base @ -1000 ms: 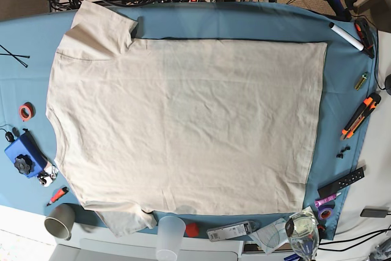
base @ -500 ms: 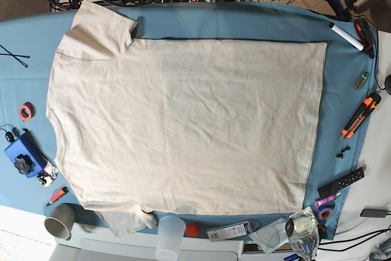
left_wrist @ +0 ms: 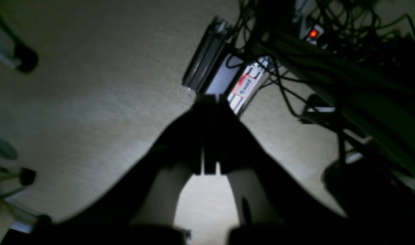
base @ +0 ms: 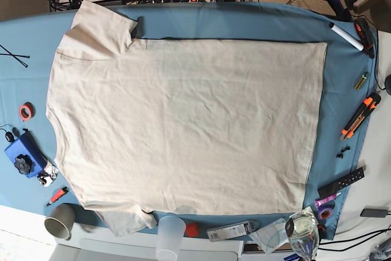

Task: Fold the T-shirt properly

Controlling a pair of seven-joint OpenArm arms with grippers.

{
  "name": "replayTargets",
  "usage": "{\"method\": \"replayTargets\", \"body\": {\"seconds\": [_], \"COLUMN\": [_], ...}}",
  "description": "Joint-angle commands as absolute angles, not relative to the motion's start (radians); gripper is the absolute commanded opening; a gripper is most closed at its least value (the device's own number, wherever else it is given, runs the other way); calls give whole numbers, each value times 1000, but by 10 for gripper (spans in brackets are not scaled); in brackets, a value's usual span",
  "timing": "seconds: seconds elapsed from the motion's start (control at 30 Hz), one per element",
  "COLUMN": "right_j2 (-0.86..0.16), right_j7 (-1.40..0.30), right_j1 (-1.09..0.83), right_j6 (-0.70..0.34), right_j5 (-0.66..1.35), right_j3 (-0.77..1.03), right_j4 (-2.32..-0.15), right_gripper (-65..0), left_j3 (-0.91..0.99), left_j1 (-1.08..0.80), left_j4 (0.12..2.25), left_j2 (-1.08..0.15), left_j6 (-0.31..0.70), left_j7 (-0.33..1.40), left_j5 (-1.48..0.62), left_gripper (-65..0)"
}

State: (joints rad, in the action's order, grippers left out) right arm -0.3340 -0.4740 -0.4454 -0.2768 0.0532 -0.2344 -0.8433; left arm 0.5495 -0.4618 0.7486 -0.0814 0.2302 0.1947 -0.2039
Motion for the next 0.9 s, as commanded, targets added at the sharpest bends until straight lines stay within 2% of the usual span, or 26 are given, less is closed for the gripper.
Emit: {"method": "replayTargets", "body": {"seconds": [0.0, 0.2, 0.47, 0.7, 0.87], "right_j2": [-358, -426, -443, -437, -373], "right_j7": [-487, -583, -725, -827, -835], "right_j1": [-488, -733, -1031, -1167, -1182], "right_j6": [-278, -268, -268, -269, -270], "right_j5": [60, 72, 290, 417, 465], "right_j3": [-223, -92, 216, 458, 627], "right_j4": [-897, -1228, -1666, -1942, -2091], "right_gripper": [-650, -650, -650, -650, -650], "left_j3": [552, 552, 553, 553, 553], "left_j1": [-498, -672, -903, -1061, -1127], "left_j4": [798, 1076, 1437, 1728, 1898], "left_j2": [-89, -89, -95, -95, -95], "left_j6": [236, 237, 237, 237, 237], "left_j7": [212, 309, 401, 429, 456], "left_j5": [-235, -384, -543, -548, -562], "left_gripper": [-650, -650, -650, -650, -650]}}
